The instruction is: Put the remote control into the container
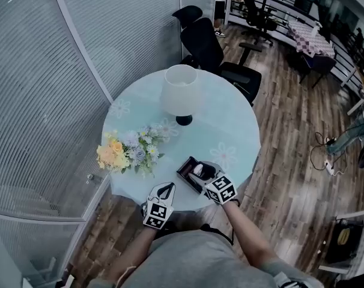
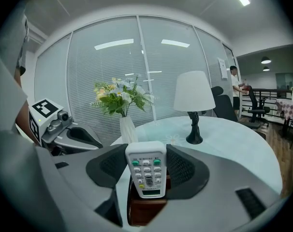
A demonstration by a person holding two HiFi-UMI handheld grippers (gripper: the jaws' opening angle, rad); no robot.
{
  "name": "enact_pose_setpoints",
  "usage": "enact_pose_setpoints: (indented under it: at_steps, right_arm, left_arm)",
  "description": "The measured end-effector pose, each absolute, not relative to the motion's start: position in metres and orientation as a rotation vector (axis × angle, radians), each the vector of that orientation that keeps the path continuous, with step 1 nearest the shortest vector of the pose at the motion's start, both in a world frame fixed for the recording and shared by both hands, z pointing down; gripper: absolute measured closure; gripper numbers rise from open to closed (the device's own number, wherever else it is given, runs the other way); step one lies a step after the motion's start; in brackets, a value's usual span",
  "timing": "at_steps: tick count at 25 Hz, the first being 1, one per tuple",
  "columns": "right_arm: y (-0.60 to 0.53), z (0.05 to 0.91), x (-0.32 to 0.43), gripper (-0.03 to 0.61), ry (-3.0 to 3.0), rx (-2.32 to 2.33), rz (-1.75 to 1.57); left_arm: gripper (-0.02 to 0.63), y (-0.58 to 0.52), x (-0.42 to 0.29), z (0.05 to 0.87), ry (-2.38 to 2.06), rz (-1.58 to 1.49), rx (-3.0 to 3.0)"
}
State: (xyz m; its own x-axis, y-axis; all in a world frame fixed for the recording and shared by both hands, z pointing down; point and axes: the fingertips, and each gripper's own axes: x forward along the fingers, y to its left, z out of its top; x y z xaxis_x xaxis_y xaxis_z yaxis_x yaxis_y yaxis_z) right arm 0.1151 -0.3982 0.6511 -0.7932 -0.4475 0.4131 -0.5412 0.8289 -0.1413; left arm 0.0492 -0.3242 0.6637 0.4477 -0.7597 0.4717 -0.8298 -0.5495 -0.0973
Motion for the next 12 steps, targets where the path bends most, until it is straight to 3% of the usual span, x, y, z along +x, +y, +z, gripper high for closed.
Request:
enact_pose_setpoints:
  at_steps: [12]
  right_arm:
    - [-0.407, 0.699, 0.108, 0.32, -2.557, 0.696, 0.347]
  left_arm:
    - [0.615, -0.325, 0.053, 0.672, -1.354, 0.738, 2.543]
